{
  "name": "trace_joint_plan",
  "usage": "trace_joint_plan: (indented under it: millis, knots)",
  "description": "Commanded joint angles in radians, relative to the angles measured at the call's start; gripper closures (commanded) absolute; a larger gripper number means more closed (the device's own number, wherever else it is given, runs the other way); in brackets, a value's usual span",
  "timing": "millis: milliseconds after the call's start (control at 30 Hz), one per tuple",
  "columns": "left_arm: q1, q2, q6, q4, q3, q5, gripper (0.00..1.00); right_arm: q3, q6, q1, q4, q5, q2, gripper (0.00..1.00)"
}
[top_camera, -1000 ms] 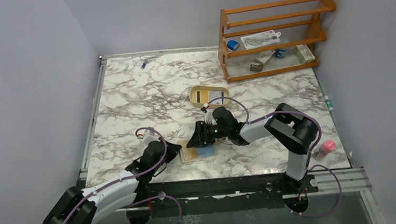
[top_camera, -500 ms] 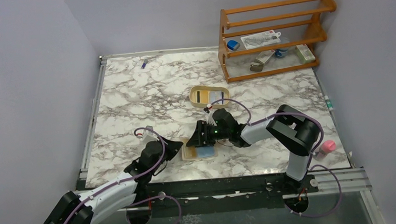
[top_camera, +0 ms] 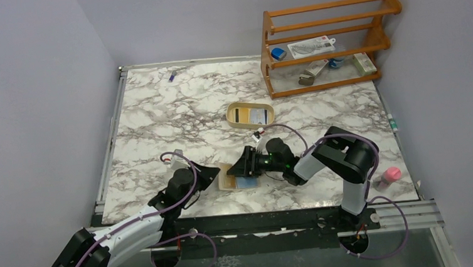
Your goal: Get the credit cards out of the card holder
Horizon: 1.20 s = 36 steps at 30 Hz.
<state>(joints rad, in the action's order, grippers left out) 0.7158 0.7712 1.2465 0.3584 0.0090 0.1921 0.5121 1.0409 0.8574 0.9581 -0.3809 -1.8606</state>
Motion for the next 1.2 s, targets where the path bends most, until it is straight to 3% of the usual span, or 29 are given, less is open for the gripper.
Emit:
trace_joint_plan:
  millis: [0,367,733,867,967,1167]
  knots:
    - [0.0,-0.006,0.017,0.05,-0.101,0.021,1.0,-0.026,-0.017,0.008,-0.19,0.01,-0.124,0.36]
    - [0.0,0.125,-0.03,-0.031,-0.1,0.116,1.0,0.082,-0.052,0.034,-0.689,0.224,-0.036,0.36]
    - [0.003,0.355,-0.062,-0.02,-0.028,0.137,1.0,0.228,-0.026,0.102,-1.002,0.377,-0.115,0.36]
    - [0.005,0.45,-0.053,0.036,-0.023,0.124,1.0,0.209,-0.015,0.107,-0.953,0.365,-0.121,0.36]
    - [0.005,0.429,-0.046,0.054,-0.049,0.124,1.0,0.183,-0.001,0.107,-0.872,0.331,-0.14,0.36]
    - [0.005,0.367,-0.037,0.053,-0.083,0.124,1.0,0.022,0.084,0.107,-0.531,0.235,-0.133,0.36]
